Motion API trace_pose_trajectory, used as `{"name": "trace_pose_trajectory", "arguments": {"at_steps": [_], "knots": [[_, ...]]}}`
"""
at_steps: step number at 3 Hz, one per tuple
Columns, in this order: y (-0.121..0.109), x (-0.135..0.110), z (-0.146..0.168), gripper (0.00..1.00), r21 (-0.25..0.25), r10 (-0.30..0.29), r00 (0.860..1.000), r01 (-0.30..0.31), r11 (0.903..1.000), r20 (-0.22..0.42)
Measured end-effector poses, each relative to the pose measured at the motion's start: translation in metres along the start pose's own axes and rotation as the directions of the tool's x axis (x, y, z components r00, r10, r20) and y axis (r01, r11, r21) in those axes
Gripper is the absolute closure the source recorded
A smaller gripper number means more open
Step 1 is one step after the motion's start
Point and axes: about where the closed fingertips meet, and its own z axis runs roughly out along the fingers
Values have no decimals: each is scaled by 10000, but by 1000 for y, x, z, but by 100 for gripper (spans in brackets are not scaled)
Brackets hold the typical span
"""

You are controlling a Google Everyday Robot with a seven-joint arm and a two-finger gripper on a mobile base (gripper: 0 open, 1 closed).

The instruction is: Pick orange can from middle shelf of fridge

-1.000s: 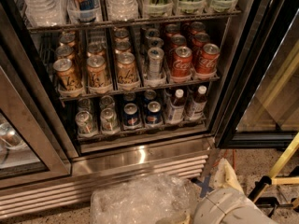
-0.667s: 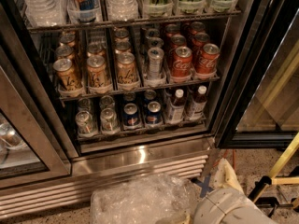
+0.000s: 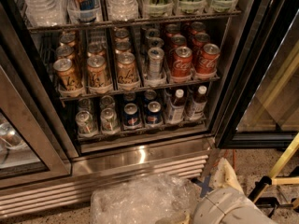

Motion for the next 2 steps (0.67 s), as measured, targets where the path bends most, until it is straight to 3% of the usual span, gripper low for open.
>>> {"name": "trace_pose_trajectory", "arguments": {"at_steps": [2], "knots": [[0,0,0,0,0,0,10000,0,10000,0]]}}
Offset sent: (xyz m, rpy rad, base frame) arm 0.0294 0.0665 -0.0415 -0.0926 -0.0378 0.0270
